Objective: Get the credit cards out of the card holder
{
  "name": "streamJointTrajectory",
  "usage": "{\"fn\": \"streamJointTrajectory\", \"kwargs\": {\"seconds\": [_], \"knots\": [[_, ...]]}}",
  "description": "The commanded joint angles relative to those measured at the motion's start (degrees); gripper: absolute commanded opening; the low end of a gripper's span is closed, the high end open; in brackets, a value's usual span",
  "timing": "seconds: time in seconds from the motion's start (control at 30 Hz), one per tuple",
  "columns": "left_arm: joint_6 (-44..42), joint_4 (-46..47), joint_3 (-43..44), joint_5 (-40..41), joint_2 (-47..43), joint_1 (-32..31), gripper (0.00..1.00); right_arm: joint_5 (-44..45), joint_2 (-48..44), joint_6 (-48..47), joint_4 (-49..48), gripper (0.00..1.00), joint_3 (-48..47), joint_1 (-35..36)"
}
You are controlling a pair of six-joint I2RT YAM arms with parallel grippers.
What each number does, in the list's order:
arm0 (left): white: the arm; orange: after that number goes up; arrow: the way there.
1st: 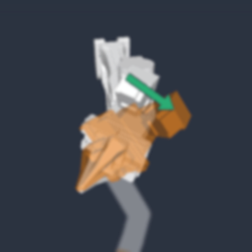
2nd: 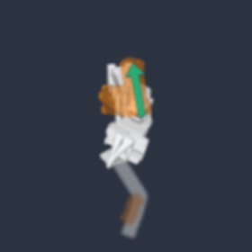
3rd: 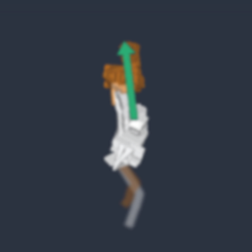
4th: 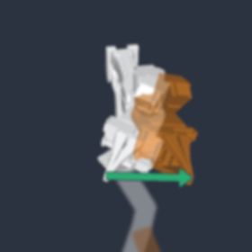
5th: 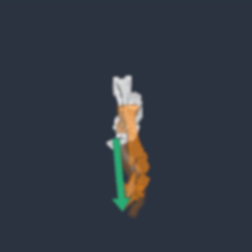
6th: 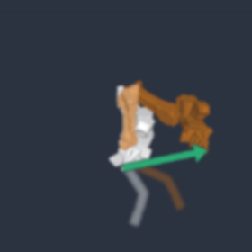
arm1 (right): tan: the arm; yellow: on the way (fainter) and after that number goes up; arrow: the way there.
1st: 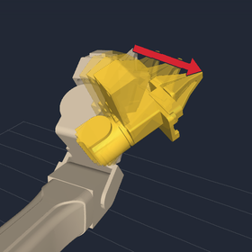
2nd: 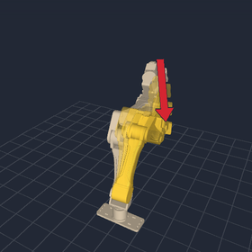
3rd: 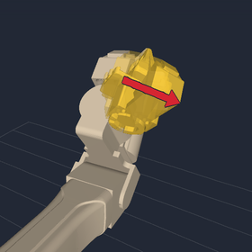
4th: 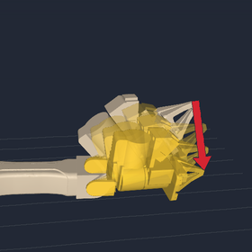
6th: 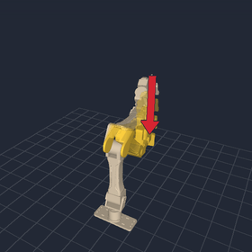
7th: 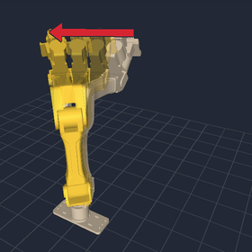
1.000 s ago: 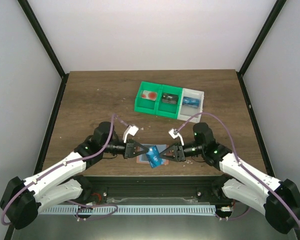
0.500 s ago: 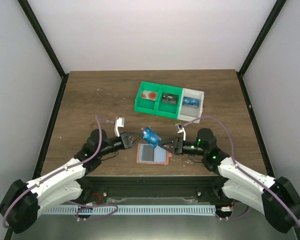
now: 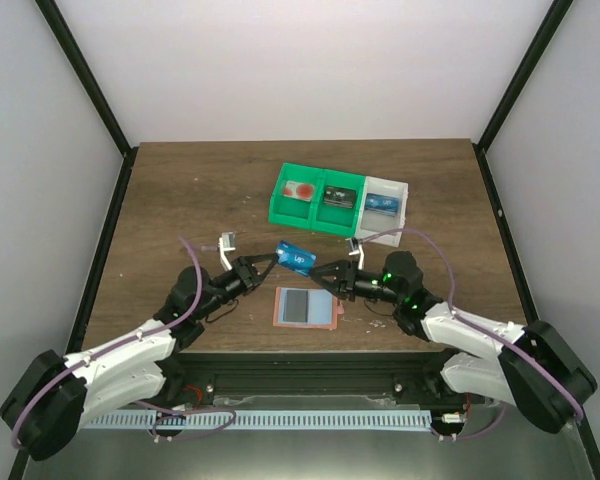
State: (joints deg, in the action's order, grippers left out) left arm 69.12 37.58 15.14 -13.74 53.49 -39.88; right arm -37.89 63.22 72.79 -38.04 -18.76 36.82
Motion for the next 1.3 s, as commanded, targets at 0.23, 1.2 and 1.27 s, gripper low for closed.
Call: {"fn": "streamJointTrajectory", "kwargs": {"seconds": [0.23,1.2,1.27], "knots": [[3.56,7.37,-1.57,1.58,1.93,0.08,0.0,3.65,4.58,3.52,-8.72,0.29,-3.96,3.37],[-11.86,-16.17,3.09,-0.27,-4.27,0.18,0.96,6.2,-3.95,-20.21,22.97,0.0,-11.96,-5.51],[-15.93,-21.87,5.51,-0.32,-4.2,0.15,1.0,4.94,-3.68,-25.02,29.3,0.01,-15.24,-8.52]]}}
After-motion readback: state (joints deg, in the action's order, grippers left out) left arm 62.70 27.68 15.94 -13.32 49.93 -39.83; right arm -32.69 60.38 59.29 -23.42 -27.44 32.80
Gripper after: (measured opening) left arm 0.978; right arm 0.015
